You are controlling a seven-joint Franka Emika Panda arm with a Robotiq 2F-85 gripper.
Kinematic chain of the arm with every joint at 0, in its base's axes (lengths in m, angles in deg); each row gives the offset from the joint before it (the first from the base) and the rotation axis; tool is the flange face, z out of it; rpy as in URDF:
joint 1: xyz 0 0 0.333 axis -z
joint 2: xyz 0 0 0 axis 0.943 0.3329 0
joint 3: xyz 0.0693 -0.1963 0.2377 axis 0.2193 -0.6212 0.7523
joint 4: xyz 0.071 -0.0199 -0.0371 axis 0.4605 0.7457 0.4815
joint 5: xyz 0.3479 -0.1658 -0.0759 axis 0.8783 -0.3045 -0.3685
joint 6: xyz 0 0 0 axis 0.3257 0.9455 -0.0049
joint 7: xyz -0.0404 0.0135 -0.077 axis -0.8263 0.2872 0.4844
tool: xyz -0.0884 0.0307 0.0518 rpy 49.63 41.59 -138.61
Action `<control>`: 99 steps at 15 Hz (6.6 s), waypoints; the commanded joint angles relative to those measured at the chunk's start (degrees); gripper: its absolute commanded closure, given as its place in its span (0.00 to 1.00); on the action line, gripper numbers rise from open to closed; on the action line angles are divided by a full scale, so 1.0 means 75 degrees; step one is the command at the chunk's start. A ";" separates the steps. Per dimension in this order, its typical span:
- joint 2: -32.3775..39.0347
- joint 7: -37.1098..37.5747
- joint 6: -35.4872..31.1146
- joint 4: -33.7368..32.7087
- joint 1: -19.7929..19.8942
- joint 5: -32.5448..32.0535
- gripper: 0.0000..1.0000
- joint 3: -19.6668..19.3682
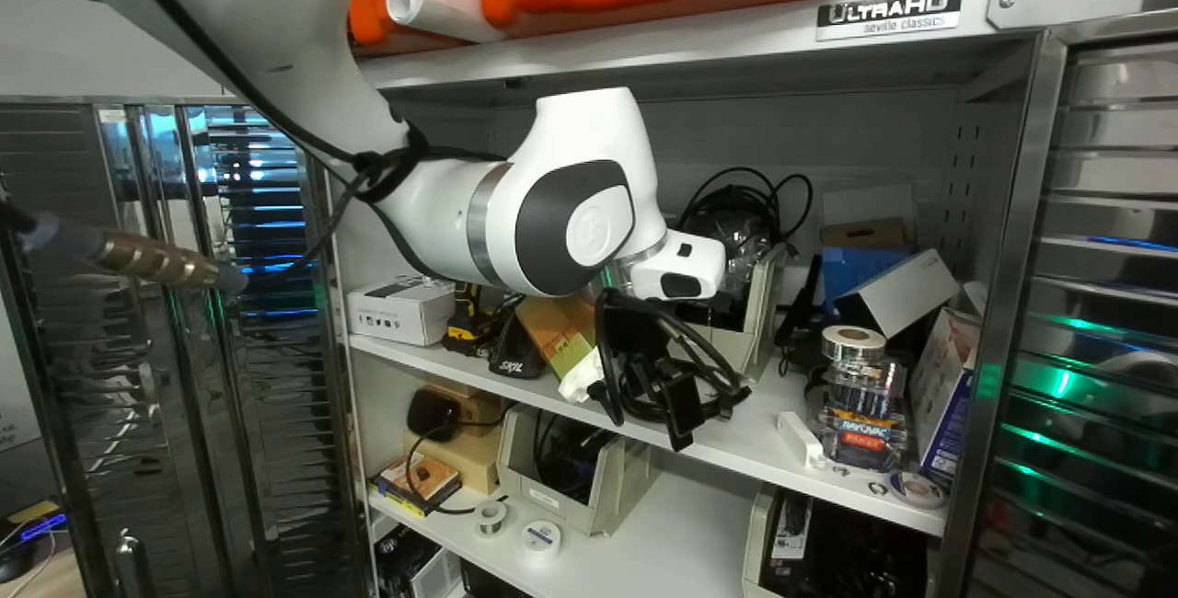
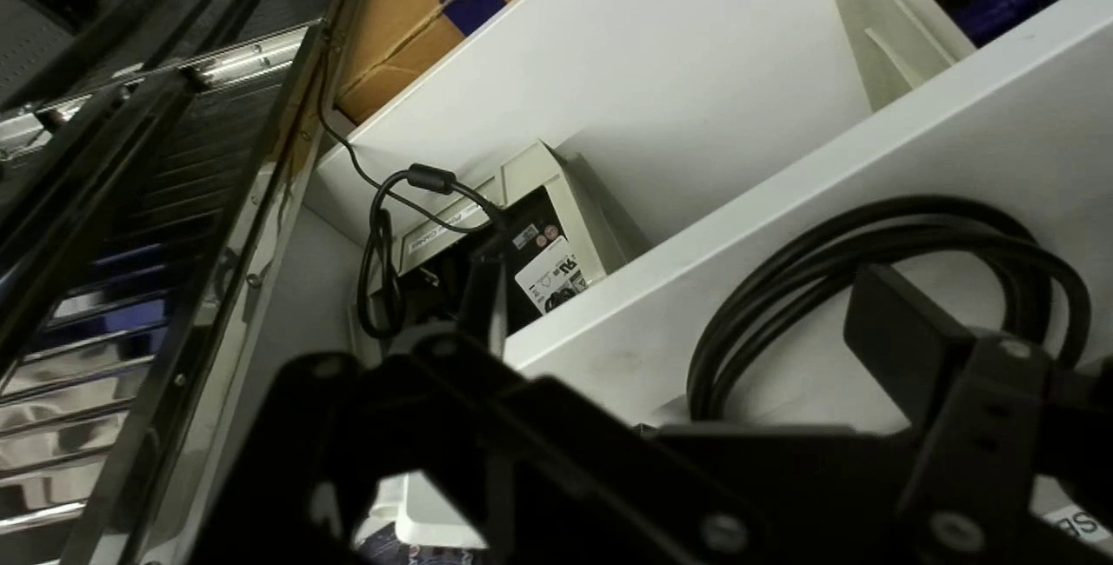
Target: Pick the cable and put it in the box
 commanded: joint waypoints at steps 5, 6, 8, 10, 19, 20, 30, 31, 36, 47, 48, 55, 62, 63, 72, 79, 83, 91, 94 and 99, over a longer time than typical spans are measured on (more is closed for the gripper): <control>0.0959 0.0687 -0.0638 -0.0767 -0.0601 -0.0333 0.00 -0.0548; 0.1032 0.0757 -0.0694 -0.0810 -0.0688 -0.0372 0.00 -0.0625; 0.1129 0.0991 -0.0808 -0.0846 -0.0890 -0.0616 0.00 -0.0840; 0.1187 0.1165 -0.0876 -0.0854 -0.1055 -0.0825 0.00 -0.1016; 0.1445 0.1825 -0.0776 -0.0997 -0.1589 -0.1873 0.00 -0.1552; 0.1493 0.1885 -0.0773 -0.1002 -0.1627 -0.1953 0.02 -0.1587; 0.1352 0.1678 -0.0600 -0.0884 -0.1574 -0.1915 0.81 -0.1401; 0.1293 0.1594 -0.0490 -0.0835 -0.1508 -0.1835 0.88 -0.1332; 0.1018 0.1637 -0.0254 -0.0575 -0.1535 -0.2006 0.96 -0.1362; -0.0950 0.2584 -0.0590 0.1418 -0.1718 -0.4951 0.97 -0.1442; -0.1180 0.2962 -0.0691 0.1537 -0.1619 -0.5461 0.97 -0.1400; -0.1863 0.5719 -0.1288 0.1633 -0.1623 -0.8190 0.97 -0.1732; -0.1472 0.9160 -0.1600 0.0855 -0.1555 -1.0708 0.97 -0.1775; -0.1441 0.9612 -0.1550 0.0748 -0.1565 -1.0992 0.97 -0.1767; -0.0251 1.2198 -0.1252 -0.0831 -0.1598 -1.2103 0.97 -0.1727; 0.0770 1.2550 -0.1335 -0.1962 -0.1573 -1.1329 0.97 -0.1604; 0.1061 1.2312 -0.1357 -0.2473 -0.1539 -1.0466 0.97 -0.1494; 0.1688 1.1164 -0.1023 -0.3187 -0.1550 -0.9270 0.97 -0.1252; 0.1751 1.0531 -0.0770 -0.3352 -0.1531 -0.8863 0.62 -0.1127; 0.1551 1.0151 -0.0692 -0.3551 -0.1570 -0.8795 0.31 -0.1067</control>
